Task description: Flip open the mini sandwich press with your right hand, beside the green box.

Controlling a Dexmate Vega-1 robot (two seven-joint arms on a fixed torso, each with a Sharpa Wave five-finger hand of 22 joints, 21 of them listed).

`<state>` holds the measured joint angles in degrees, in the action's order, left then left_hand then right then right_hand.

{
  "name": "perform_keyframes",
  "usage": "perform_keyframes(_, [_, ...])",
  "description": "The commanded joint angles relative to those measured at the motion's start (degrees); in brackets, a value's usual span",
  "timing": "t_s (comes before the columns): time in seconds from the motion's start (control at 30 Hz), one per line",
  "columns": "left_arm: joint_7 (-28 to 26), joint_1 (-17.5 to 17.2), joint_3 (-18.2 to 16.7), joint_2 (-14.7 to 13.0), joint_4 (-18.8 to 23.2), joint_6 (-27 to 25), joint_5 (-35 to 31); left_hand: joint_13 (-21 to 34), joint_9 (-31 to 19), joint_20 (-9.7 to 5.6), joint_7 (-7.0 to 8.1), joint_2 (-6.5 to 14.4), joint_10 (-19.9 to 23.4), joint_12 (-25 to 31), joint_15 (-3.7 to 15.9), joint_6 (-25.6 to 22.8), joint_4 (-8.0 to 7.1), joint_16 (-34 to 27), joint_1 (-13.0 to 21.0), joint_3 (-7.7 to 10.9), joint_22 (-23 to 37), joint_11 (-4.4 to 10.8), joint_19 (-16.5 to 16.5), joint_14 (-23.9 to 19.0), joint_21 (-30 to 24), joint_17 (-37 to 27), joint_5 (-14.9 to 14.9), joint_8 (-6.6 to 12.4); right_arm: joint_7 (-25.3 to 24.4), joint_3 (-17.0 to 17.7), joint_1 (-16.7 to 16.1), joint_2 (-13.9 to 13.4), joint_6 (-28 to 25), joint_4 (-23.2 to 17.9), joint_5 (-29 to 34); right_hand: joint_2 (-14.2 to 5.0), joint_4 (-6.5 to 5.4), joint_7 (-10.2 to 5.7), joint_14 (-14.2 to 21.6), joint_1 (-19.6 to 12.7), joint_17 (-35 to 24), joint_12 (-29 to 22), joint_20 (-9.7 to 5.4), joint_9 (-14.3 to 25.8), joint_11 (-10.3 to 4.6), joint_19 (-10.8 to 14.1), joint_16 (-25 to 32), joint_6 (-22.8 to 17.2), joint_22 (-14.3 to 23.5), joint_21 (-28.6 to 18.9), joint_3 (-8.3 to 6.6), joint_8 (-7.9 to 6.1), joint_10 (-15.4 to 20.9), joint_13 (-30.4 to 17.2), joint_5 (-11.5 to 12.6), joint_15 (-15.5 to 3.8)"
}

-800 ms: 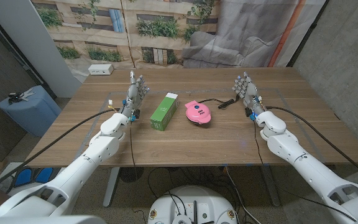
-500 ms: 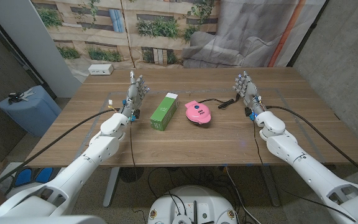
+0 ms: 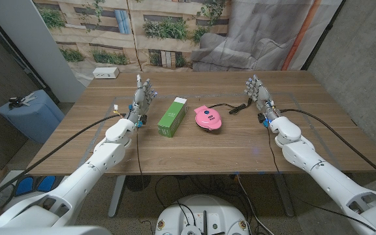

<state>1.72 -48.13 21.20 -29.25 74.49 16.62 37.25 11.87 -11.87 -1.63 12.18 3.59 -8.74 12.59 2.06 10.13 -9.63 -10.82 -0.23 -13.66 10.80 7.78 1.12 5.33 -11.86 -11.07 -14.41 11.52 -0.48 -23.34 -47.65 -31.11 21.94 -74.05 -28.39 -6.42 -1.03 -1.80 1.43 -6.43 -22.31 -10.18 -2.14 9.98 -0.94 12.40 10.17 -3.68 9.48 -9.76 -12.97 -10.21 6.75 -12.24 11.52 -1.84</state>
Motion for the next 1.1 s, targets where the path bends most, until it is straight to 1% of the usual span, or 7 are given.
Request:
perform_keyframes(0.03, [0.0, 0.0, 0.0, 0.0, 0.0, 0.0, 0.0, 0.1, -0.2, -0.19, 0.45, 3.0, -0.4, 0.3, 2.08, 2.0, -0.05, -0.4, 0.0, -0.42, 0.1, -0.06, 0.2, 0.4, -0.3, -0.2, -0.2, 0.27, -4.4, -0.3, -2.4, -4.6, -3.0, -4.8, 6.3, 0.81, 0.2, 0.34, -0.3, 0.0, 0.0, -0.3, -0.18, 0.1, 0.02, -0.3, 0.4, 0.1, 0.1, -0.3, -0.35, -0.23, -0.1, -0.1, 0.5, 0.28])
perform_keyframes(0.27, [0.0, 0.0, 0.0, 0.0, 0.1, 0.0, 0.0, 0.1, -0.2, -0.2, 0.45, 3.0, -0.4, 0.4, 2.1, 2.0, -0.04, -0.4, 0.0, -0.42, 0.1, -0.08, 0.2, 0.5, -0.3, -0.2, -0.2, 0.26, -6.4, -1.4, -3.1, -8.3, -4.2, -6.9, 12.8, 0.9, 0.62, 0.14, -0.3, -0.4, 0.5, -0.3, -0.2, 0.1, -0.07, -0.4, 0.4, 0.3, 0.1, -0.4, -0.56, -0.18, -0.2, 0.2, 0.5, 0.49])
perform_keyframes(0.37, [0.0, 0.0, 0.0, 0.0, 0.1, 0.0, 0.0, 0.1, -0.2, -0.21, 0.45, 3.0, -0.5, 0.3, 2.05, 2.1, -0.04, -0.3, 0.0, -0.42, 0.1, -0.03, 0.0, 0.6, -0.3, -0.2, -0.2, 0.25, -6.7, -1.7, -3.3, -9.2, -3.8, -7.2, 14.7, 0.92, 0.85, 0.06, -0.4, -0.6, 0.7, -0.4, -0.23, 0.1, -0.1, -0.5, 0.4, 0.4, 0.1, -0.5, -0.68, -0.17, -0.3, 0.3, 0.5, 0.4])
perform_keyframes(0.5, [0.0, 0.0, 0.0, 0.0, 0.1, 0.0, 0.0, 0.1, -0.2, -0.18, 0.45, 3.0, -0.4, 0.4, 2.09, 2.0, -0.04, -0.4, 0.0, -0.42, 0.1, 0.11, 0.1, 0.5, -0.3, -0.2, -0.2, 0.29, -7.7, -1.8, -3.7, -10.5, -2.6, -7.7, 17.6, 0.92, 1.28, -0.51, -0.5, -1.1, 1.0, -0.4, -0.24, 0.1, -0.32, -0.6, 0.4, 0.6, 0.1, -0.5, -0.92, -0.18, -0.4, 0.4, 0.5, 0.17])
perform_keyframes(0.87, [0.0, 0.0, 0.0, 0.0, 0.0, 0.0, 0.0, 0.1, -0.2, -0.17, 0.45, 3.0, -0.4, 0.4, 2.1, 1.9, -0.04, -0.4, 0.0, -0.42, 0.1, -0.08, 0.2, 0.5, -0.3, -0.2, -0.2, 0.31, -9.3, -2.6, -4.2, -15.1, -3.6, -10.9, 27.0, 0.92, 2.27, -1.02, -0.7, -2.1, 1.7, -0.4, -0.44, 0.1, -0.71, -0.7, 0.5, 0.5, 0.1, -0.6, -1.45, -0.3, -0.6, 0.7, 0.5, -0.06])
perform_keyframes(1.0, [0.0, 0.0, 0.0, 0.0, 0.0, 0.0, 0.0, 0.1, -0.2, -0.17, 0.45, 3.0, -0.4, 0.4, 2.09, 2.0, -0.04, -0.4, 0.0, -0.43, 0.1, -0.04, 0.1, 0.5, -0.3, -0.2, -0.2, 0.29, -10.8, -3.2, -4.3, -15.9, -2.3, -10.9, 31.0, 0.88, 2.61, -1.26, -0.6, -2.5, 2.0, -0.5, -0.51, 0.1, -0.73, -0.7, 0.6, 0.5, 0.1, -0.7, -1.65, -0.35, -0.5, 0.8, 0.4, -0.08])
perform_keyframes(1.1, [0.0, 0.0, 0.0, 0.0, 0.0, 0.0, 0.0, 0.1, -0.2, -0.19, 0.45, 3.0, -0.3, 0.4, 2.14, 2.0, -0.04, -0.4, 0.0, -0.43, 0.1, 0.02, 0.2, 0.5, -0.3, -0.2, -0.2, 0.26, -10.8, -3.9, -4.0, -16.7, -0.9, -10.7, 33.8, 0.98, 2.78, -1.61, -0.5, -2.6, 2.1, -0.6, -0.57, 0.1, -0.76, -0.6, 0.6, 0.5, 0.1, -0.7, -1.68, -0.36, -0.4, 0.8, 0.4, -0.24])
